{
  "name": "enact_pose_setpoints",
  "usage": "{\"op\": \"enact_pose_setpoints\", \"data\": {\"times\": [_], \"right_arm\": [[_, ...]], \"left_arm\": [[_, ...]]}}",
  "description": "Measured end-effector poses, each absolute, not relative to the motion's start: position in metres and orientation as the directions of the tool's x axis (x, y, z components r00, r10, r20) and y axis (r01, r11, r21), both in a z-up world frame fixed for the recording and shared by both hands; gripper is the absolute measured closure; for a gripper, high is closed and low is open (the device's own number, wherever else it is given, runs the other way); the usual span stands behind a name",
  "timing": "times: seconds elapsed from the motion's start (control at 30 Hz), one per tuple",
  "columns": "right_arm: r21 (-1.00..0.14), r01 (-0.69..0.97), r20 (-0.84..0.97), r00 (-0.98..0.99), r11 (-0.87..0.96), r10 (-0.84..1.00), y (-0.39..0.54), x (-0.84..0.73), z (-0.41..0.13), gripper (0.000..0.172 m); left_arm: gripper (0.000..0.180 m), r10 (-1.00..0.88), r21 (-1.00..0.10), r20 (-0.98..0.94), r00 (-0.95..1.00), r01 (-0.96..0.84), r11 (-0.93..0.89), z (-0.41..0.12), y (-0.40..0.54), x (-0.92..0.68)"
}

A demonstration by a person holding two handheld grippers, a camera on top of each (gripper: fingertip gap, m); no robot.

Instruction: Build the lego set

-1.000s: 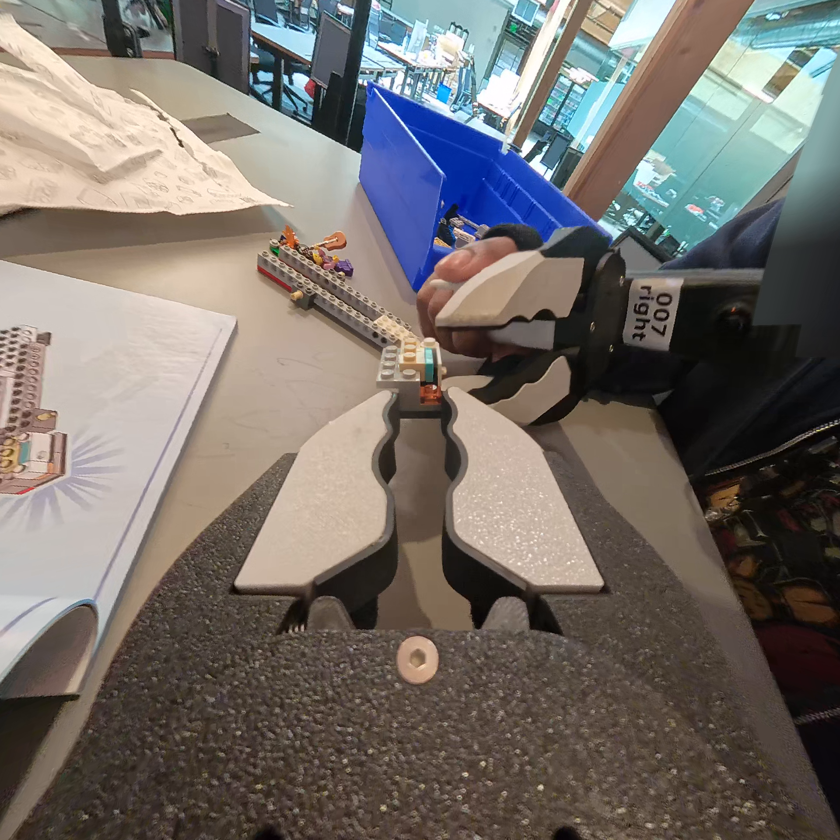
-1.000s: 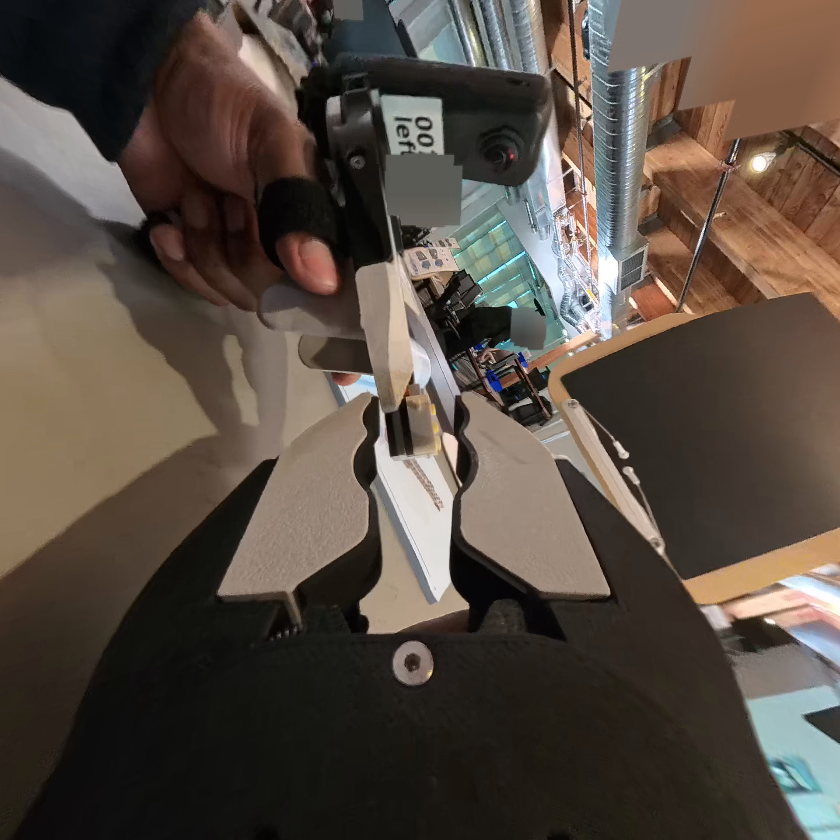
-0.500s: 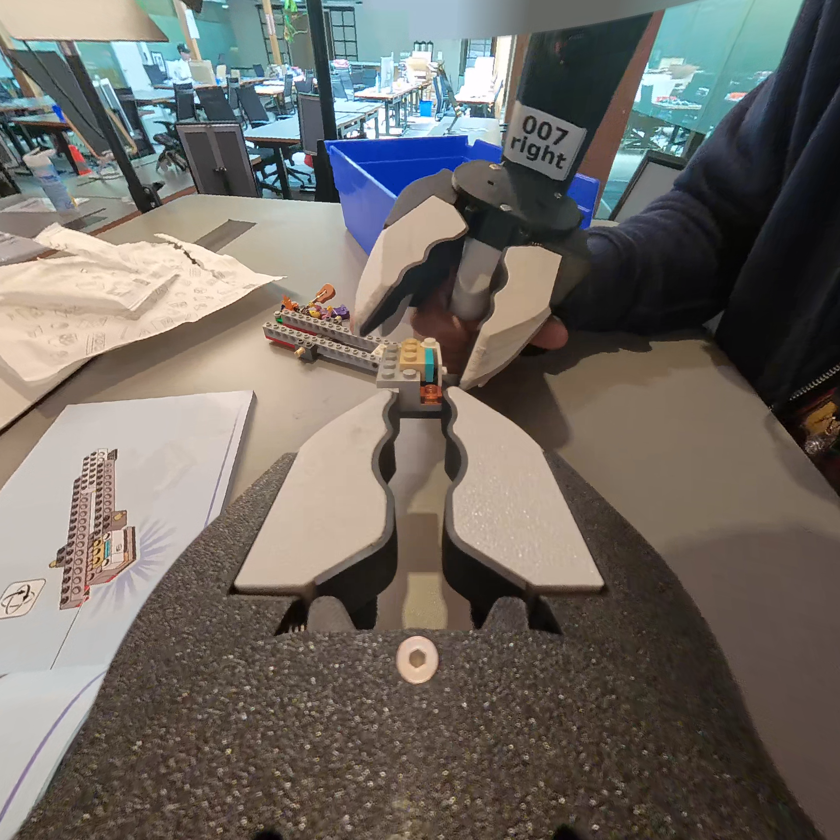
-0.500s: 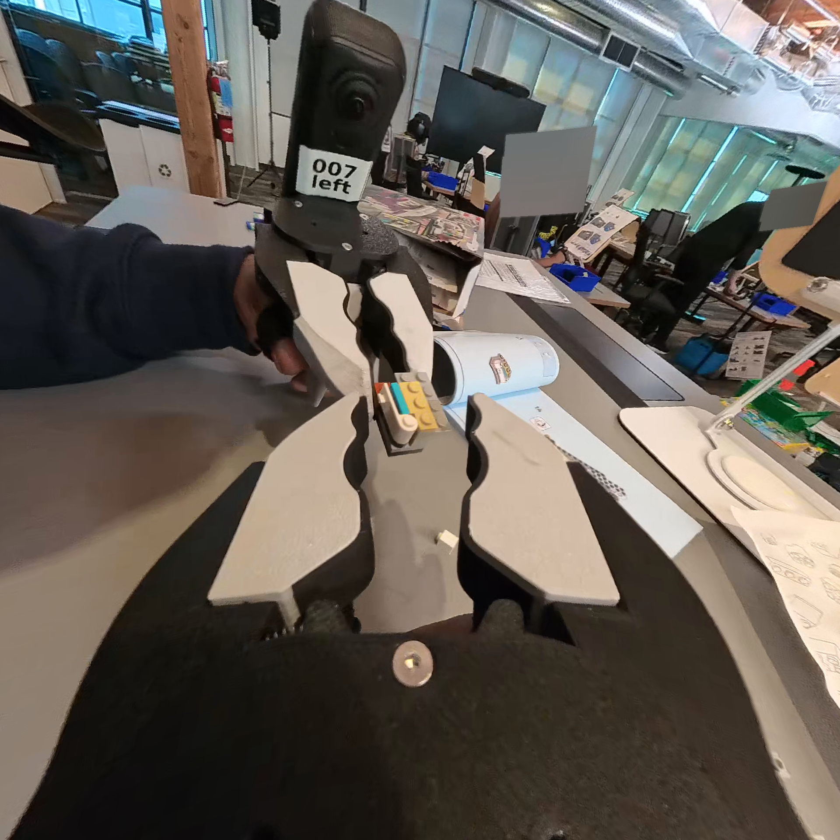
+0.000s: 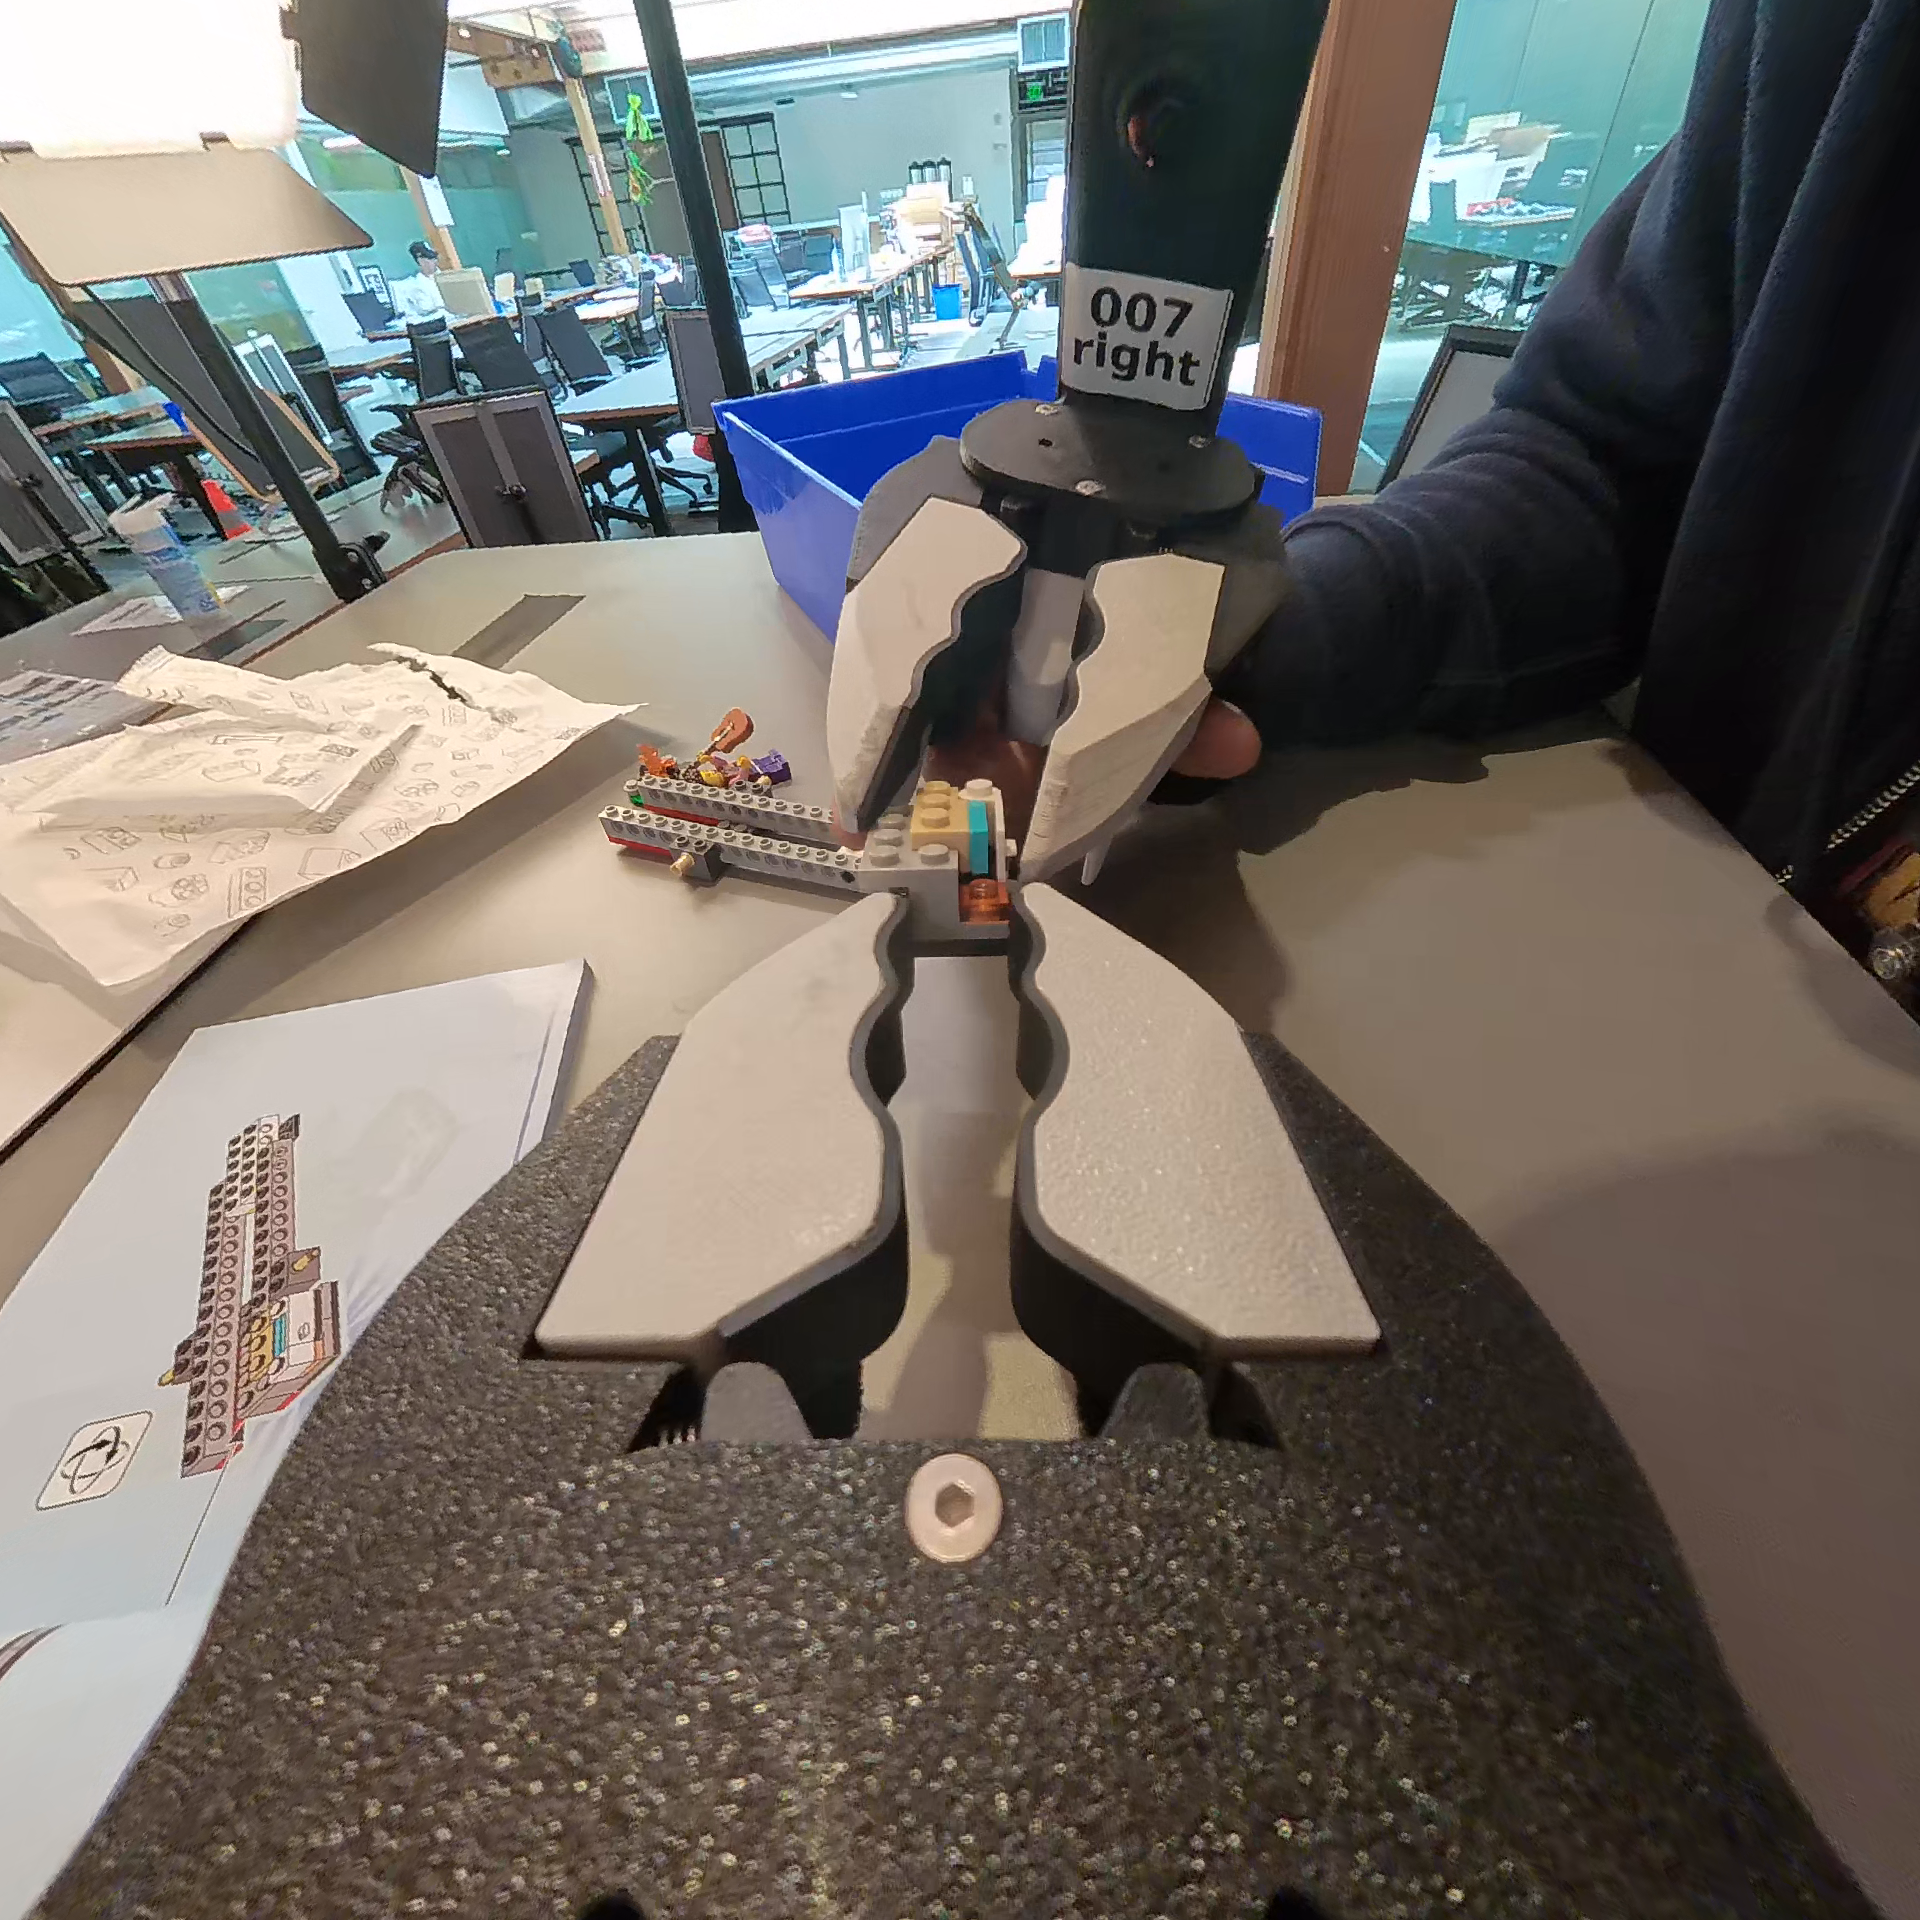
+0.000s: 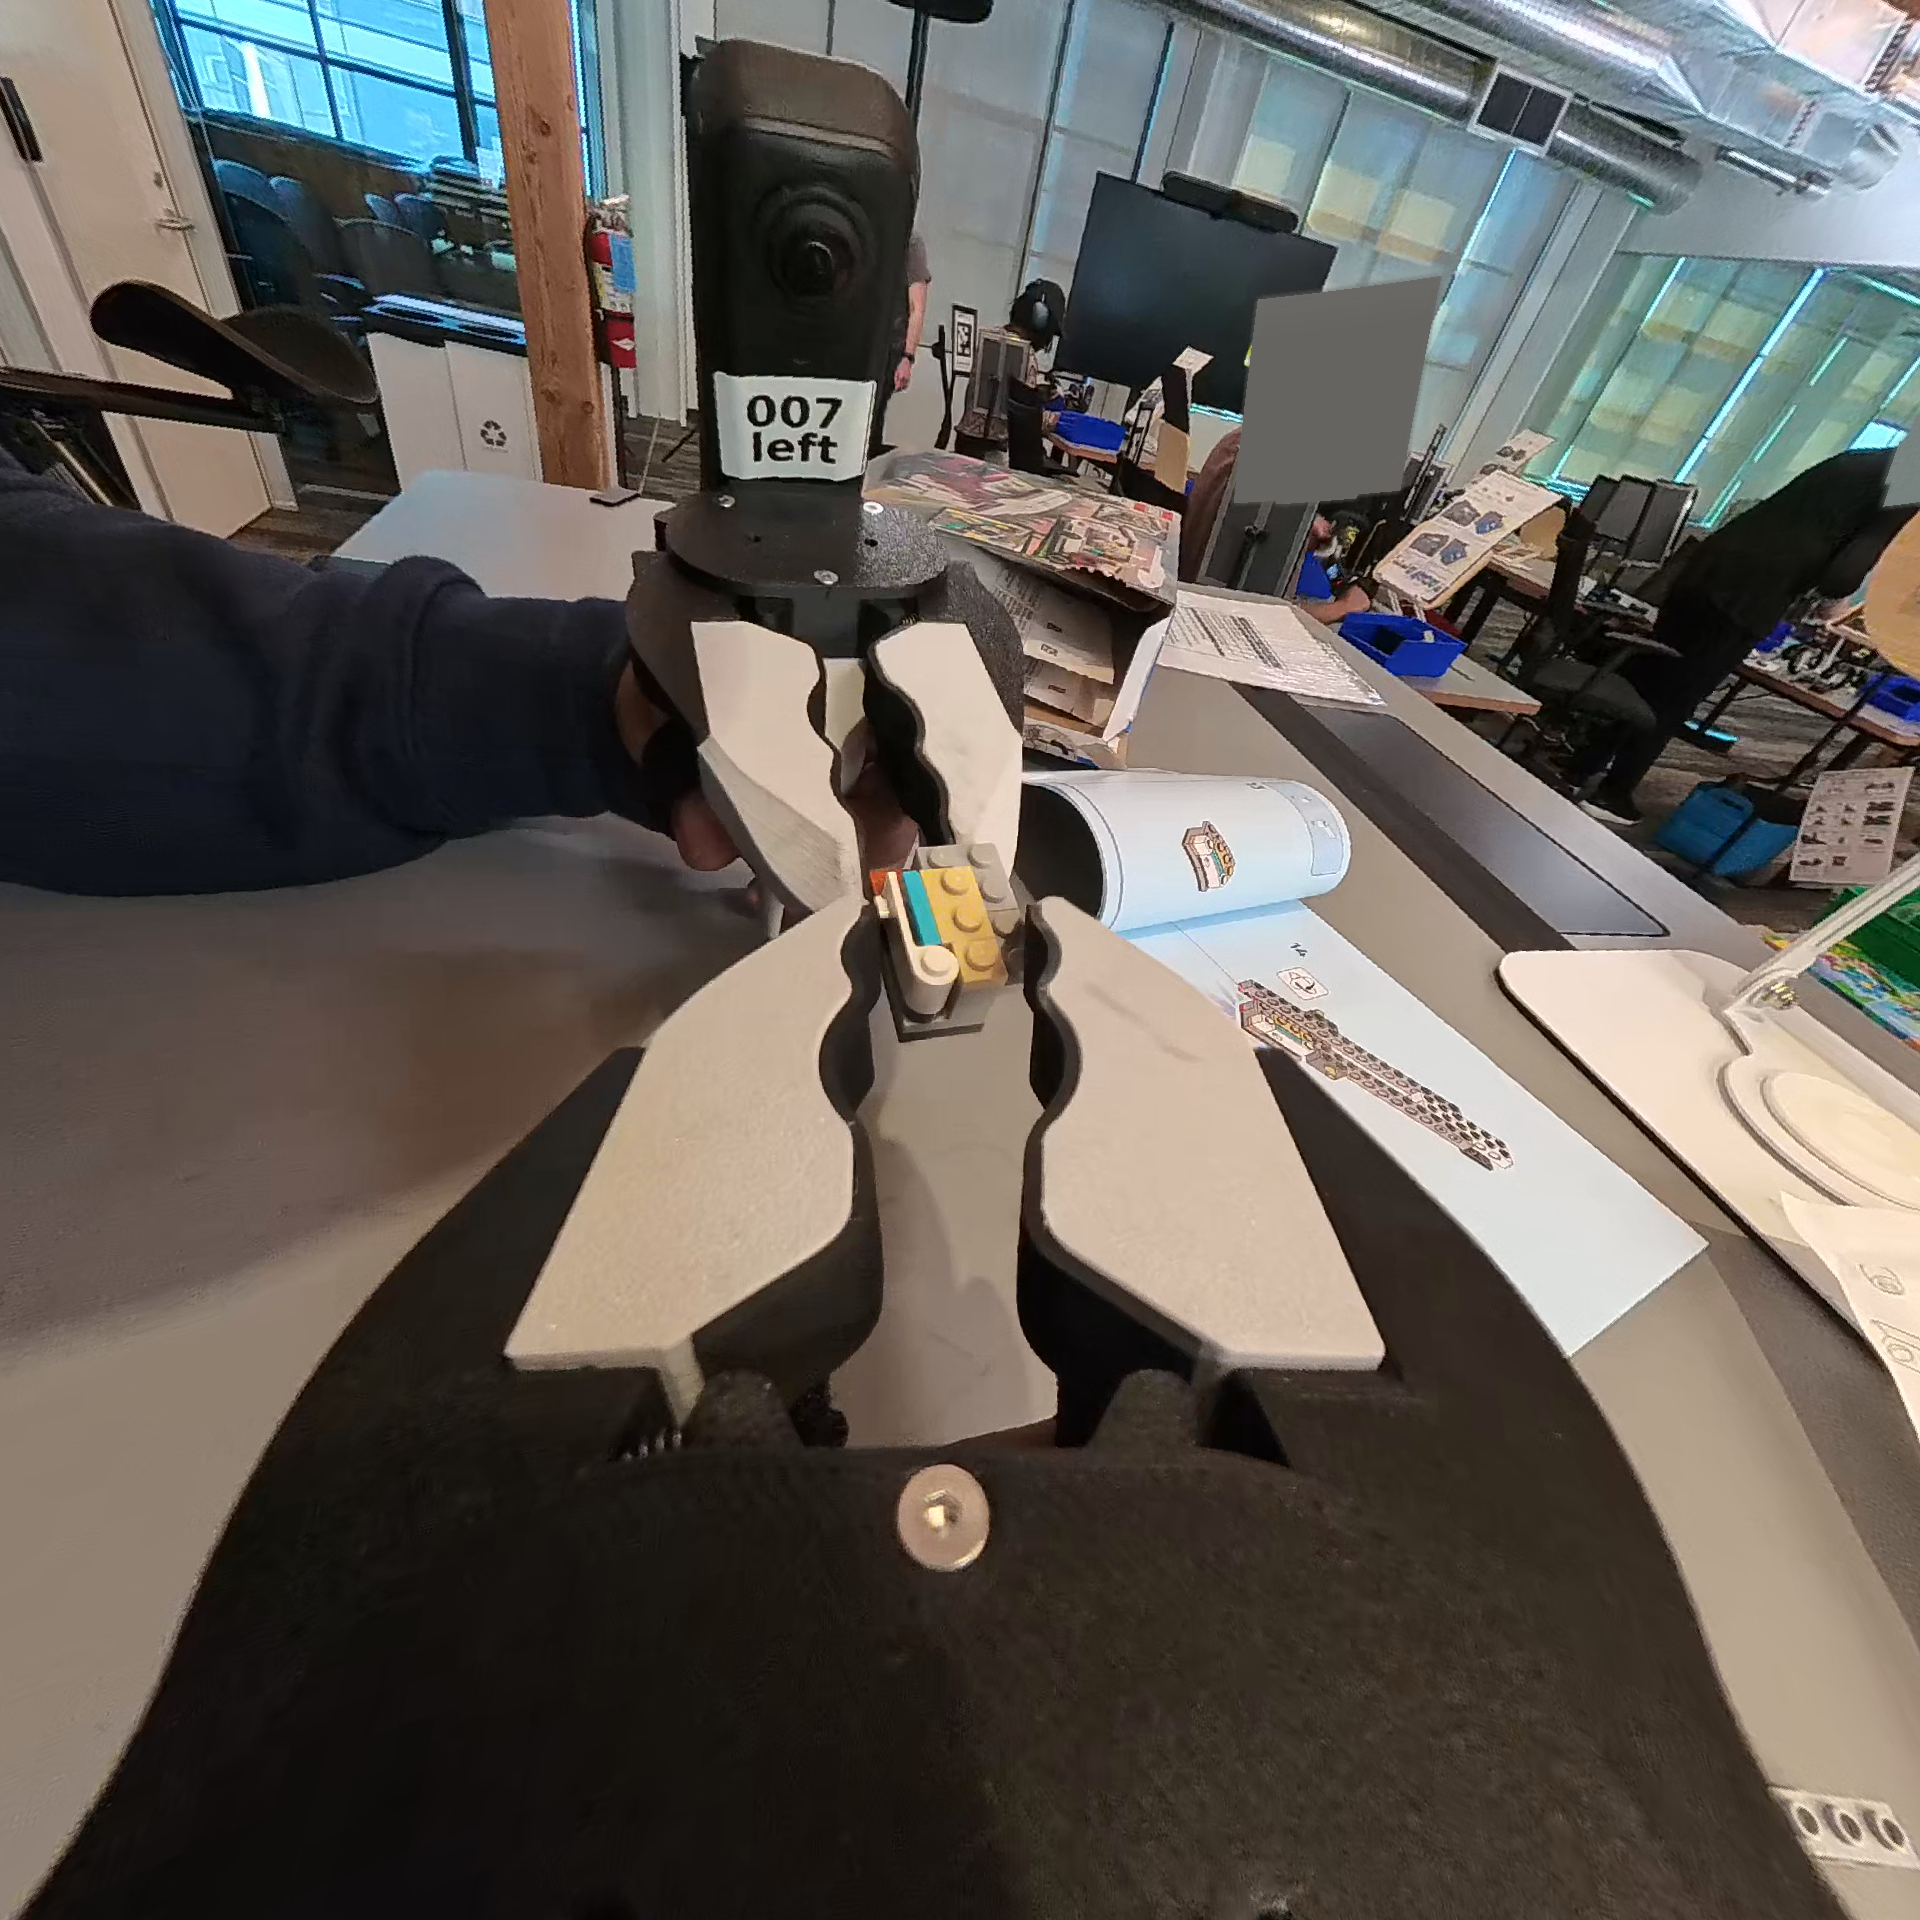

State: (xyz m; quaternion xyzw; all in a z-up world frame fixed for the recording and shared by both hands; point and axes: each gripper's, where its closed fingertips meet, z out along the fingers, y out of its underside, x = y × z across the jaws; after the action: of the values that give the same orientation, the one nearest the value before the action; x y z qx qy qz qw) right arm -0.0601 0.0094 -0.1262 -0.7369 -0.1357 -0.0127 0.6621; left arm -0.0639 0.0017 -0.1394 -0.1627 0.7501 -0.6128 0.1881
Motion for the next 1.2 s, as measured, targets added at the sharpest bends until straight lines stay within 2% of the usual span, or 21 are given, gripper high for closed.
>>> {"op": "enact_pose_setpoints", "data": {"times": [0.6,0.93,1.07,1.2], "right_arm": [[-0.971,0.233,0.218,0.95,-0.045,0.222,0.002,-0.065,-0.121,0.145],[-0.965,0.261,0.247,0.945,-0.04,0.213,0.003,-0.067,-0.122,0.145],[-0.89,0.456,0.453,0.886,-0.013,0.099,0.002,-0.063,-0.118,0.144],[-0.708,0.705,0.706,0.708,-0.048,-0.011,0.004,-0.067,-0.119,0.141]], "left_arm": [[0.164,-0.447,-0.981,-0.145,-0.883,0.071,0.179,-0.131,-0.001,-0.071],[0.164,-0.437,-0.987,-0.099,-0.894,0.032,0.156,-0.132,-0.001,-0.071],[0.164,-0.441,-0.995,-0.005,-0.897,-0.041,0.096,-0.13,0.003,-0.068],[0.164,-0.436,-0.997,0.024,-0.9,-0.052,0.054,-0.124,0.007,-0.07]]}}
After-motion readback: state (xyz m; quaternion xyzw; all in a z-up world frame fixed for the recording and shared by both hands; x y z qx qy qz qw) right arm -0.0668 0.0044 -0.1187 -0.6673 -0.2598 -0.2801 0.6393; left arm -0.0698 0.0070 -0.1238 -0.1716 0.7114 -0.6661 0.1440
